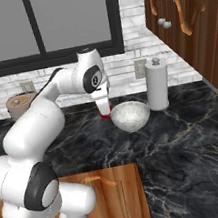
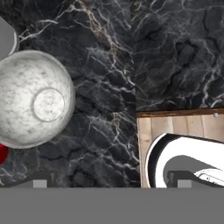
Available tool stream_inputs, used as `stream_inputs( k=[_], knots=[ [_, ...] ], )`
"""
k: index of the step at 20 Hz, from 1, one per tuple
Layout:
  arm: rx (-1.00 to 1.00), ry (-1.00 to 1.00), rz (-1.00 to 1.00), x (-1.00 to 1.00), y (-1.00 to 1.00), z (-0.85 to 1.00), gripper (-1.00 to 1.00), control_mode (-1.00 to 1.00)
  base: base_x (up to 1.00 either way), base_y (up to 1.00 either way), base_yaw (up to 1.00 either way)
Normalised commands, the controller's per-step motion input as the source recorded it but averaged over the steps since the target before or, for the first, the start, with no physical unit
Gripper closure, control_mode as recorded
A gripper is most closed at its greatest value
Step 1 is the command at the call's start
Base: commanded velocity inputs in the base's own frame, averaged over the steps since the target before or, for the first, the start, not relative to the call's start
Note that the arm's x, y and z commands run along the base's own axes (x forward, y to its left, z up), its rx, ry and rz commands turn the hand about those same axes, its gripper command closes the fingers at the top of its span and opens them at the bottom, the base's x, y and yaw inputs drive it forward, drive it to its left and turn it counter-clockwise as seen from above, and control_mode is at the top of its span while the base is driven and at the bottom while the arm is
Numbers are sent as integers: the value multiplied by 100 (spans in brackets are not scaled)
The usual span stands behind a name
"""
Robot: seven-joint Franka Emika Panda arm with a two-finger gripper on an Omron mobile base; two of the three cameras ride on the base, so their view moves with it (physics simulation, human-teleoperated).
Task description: Clear the mugs and bowl far away from the sink.
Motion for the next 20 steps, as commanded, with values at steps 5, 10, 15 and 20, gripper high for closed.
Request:
stream_inputs(
  k=[5,10,15,20],
  knots=[
    [0,-18,6,-98,1,27,-100,-100,0,0,0],
    [0,-29,1,-92,12,13,-100,-100,0,0,0],
    [-4,-29,0,-47,41,9,-100,-100,0,0,0],
    [-1,-12,0,-3,26,25,-100,-100,0,0,0]
  ],
)
